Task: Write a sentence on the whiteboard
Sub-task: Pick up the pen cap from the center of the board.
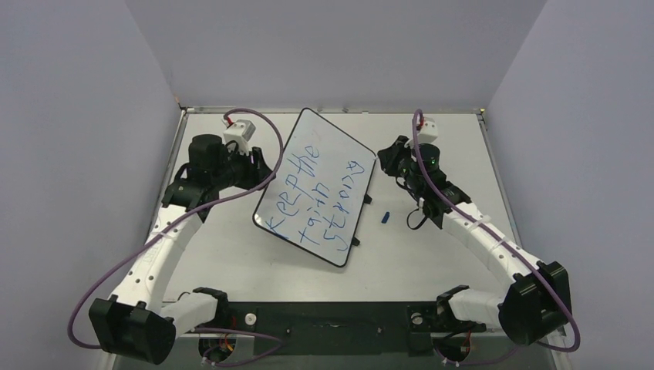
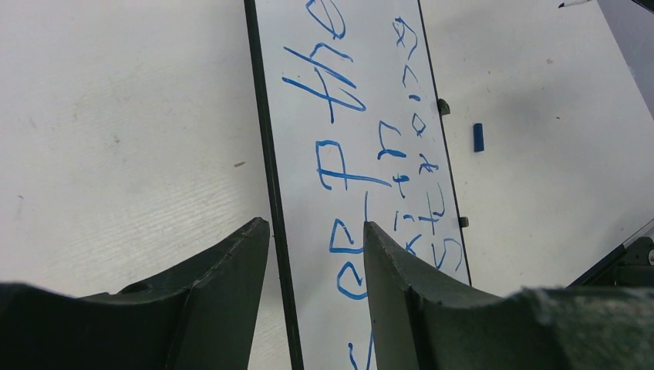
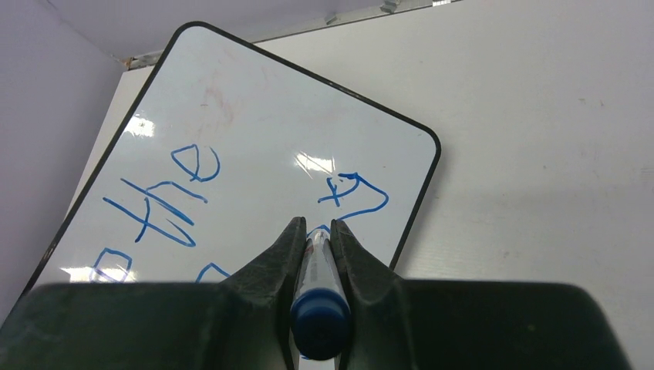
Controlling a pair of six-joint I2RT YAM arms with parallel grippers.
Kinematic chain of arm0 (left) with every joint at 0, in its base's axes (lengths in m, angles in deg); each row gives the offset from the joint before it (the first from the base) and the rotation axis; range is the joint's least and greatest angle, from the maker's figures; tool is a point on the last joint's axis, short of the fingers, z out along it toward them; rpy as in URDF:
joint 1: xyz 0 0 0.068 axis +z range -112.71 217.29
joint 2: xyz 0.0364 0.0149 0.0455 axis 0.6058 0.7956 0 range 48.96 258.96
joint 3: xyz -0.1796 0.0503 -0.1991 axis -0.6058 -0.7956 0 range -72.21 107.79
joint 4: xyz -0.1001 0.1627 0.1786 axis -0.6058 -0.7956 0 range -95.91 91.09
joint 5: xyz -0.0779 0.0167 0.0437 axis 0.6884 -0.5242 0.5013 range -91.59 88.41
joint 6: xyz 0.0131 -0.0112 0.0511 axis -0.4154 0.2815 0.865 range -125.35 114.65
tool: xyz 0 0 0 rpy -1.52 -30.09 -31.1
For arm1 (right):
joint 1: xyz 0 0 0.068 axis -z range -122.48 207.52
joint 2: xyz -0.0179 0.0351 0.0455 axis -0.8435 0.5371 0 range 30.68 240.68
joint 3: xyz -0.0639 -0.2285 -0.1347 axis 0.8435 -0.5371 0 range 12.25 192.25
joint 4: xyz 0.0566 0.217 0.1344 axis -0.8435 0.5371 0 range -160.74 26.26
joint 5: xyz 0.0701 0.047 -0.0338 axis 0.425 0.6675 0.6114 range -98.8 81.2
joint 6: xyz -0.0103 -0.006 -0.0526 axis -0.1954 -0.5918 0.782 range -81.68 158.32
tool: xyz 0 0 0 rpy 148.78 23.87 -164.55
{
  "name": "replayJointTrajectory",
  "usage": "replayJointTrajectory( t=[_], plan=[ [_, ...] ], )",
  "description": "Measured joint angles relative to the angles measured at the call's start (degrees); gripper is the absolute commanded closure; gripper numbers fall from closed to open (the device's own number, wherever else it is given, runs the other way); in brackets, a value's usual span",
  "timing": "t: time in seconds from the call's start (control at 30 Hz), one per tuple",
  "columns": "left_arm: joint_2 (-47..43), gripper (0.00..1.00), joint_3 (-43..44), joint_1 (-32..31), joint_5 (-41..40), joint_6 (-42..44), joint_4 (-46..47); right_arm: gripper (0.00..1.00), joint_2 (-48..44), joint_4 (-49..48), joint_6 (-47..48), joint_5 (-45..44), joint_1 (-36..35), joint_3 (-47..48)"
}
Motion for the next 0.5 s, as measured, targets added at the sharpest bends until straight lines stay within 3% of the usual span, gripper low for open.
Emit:
replayJointTrajectory(
  t=[0.3, 0.5],
  plan=[
    [-1.2, 0.53, 5.0, -1.7, -4.2, 0.3, -3.5, 1.00, -2.6, 0.7, 0.4, -0.6, 0.8, 0.0],
    [-1.0, 0.54, 10.8, -13.4, -11.8, 0.3, -5.7, 1.00, -5.2, 4.3, 1.3, -1.9, 1.6, 1.2]
  ],
)
